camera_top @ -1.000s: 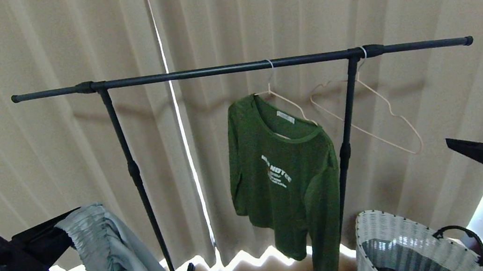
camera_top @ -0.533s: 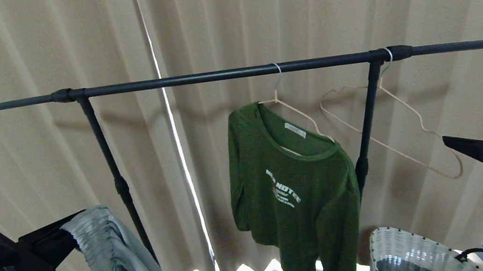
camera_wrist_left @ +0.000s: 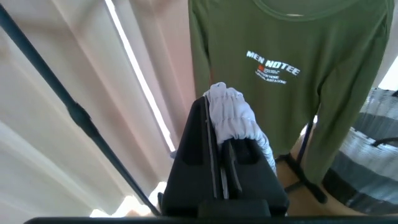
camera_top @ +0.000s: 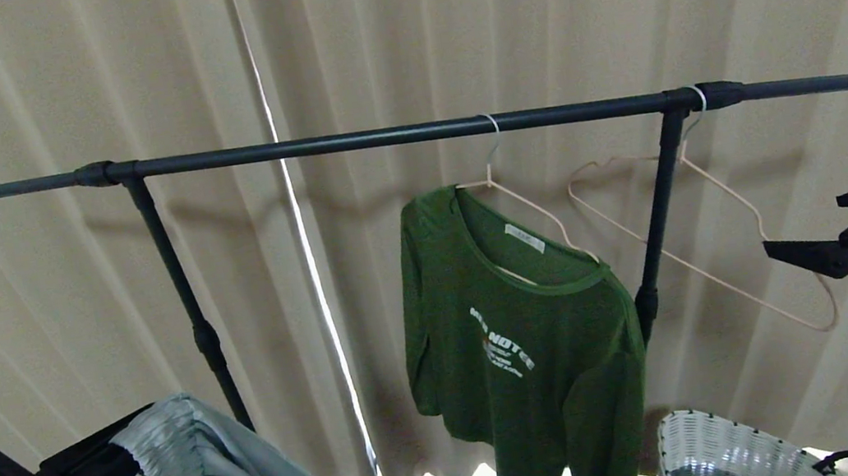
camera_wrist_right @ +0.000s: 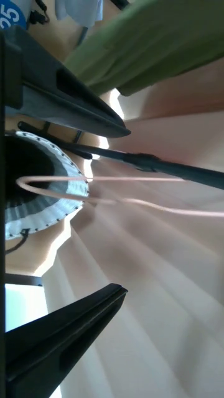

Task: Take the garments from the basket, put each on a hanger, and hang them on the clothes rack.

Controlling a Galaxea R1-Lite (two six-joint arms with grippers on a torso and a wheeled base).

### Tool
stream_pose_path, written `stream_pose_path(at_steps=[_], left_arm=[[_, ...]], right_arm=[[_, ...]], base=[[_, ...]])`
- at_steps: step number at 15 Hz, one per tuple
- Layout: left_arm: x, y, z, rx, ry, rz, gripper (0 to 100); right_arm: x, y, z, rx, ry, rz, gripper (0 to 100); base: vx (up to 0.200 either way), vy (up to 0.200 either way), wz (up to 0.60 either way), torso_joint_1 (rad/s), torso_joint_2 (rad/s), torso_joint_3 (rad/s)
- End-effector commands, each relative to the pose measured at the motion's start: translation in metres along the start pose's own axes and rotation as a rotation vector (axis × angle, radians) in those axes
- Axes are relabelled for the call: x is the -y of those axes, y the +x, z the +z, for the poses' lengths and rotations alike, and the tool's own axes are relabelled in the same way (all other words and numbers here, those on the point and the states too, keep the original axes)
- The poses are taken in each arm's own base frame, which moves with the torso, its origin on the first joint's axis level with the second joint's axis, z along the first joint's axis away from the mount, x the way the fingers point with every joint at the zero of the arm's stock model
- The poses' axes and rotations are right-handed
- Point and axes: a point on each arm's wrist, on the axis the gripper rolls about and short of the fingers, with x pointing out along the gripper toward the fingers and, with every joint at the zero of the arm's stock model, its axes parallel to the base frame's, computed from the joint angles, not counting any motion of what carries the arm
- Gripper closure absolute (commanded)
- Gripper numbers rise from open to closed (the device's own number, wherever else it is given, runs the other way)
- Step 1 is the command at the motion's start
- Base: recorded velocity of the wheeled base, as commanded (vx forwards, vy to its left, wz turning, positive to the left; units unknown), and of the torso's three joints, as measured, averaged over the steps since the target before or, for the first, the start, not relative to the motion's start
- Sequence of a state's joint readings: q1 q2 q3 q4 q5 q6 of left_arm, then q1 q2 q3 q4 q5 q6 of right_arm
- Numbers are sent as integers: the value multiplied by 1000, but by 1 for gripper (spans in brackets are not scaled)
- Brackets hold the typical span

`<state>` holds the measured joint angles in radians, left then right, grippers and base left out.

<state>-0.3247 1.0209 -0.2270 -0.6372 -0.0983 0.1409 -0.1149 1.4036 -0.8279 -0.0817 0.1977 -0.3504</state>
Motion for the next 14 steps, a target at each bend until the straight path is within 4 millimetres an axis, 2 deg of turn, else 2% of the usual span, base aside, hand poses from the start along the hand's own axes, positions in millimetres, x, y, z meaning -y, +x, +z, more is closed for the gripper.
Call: stream_pose_path(at_steps=[1, 3, 5, 7, 8, 14], left_arm=[[0, 3, -2, -13, -15, -2, 100], [-1, 6, 1, -12, -16, -2, 100], [0, 5, 2, -6, -14, -4, 100], [0, 5, 2, -4, -13, -4, 100], [0, 5, 2, -6, -15, -4, 100], [0, 4, 0, -10, -14, -5, 100]], right_arm=[[4, 28, 11, -39, -2, 21, 0], [3, 49, 16, -62, -9, 31, 0], [-1, 64, 21, -65, -18, 57, 0], [-1, 68, 21, -70, -18, 60, 0], [0, 80, 19, -92, 0, 67, 0], [0, 85, 15, -110, 25, 68, 0]], base=[[0, 0, 0, 0, 0, 0], [0, 0, 0, 0, 0, 0], [0, 0, 0, 0, 0, 0], [0, 0, 0, 0, 0, 0], [0, 0, 0, 0, 0, 0], [0, 0, 0, 0, 0, 0]])
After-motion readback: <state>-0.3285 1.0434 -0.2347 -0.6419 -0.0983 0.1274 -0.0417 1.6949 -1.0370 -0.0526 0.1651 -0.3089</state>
